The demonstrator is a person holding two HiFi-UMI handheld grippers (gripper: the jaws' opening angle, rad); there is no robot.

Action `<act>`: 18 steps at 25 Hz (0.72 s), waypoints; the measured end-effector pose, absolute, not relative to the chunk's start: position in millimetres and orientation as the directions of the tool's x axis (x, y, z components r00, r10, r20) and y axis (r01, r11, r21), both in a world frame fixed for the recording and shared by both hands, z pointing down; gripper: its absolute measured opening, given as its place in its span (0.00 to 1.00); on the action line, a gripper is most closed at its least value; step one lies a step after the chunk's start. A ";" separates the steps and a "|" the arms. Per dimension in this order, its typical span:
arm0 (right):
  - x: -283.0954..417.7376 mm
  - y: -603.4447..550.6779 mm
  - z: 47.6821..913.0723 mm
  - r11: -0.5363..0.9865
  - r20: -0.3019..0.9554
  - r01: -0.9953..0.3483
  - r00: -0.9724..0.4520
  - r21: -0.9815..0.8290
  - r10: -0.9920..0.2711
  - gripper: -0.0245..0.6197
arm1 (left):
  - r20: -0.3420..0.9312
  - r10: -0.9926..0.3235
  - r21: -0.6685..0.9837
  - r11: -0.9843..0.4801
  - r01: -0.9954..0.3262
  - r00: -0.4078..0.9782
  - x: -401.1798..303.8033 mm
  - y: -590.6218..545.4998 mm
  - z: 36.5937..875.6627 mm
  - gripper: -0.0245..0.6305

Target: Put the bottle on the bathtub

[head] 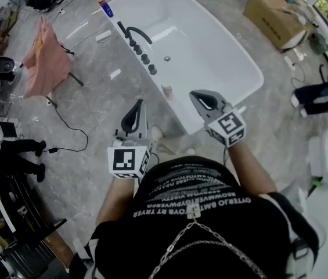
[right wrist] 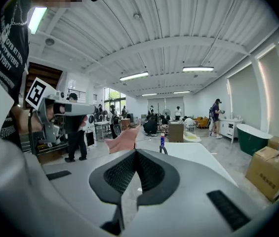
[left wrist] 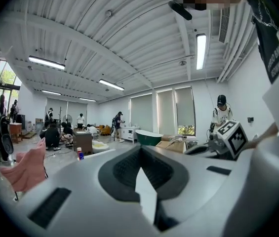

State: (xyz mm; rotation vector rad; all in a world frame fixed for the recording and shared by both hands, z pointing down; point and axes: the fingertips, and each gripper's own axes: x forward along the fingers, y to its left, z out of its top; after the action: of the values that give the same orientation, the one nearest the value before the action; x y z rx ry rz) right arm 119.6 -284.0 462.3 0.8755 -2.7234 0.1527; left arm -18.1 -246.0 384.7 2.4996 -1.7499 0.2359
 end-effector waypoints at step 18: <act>165.5 -258.5 442.2 0.814 0.261 -0.581 -0.785 0.008 -0.562 0.04 | 0.182 -0.933 -0.066 -0.326 -0.943 0.309 17.4 -221.1 379.5 0.04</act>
State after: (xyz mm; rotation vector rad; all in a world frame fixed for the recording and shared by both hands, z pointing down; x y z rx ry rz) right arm 165.5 -258.5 442.2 0.8809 -2.7478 0.1062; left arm 17.4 -221.1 379.5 2.4986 -1.7924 0.2892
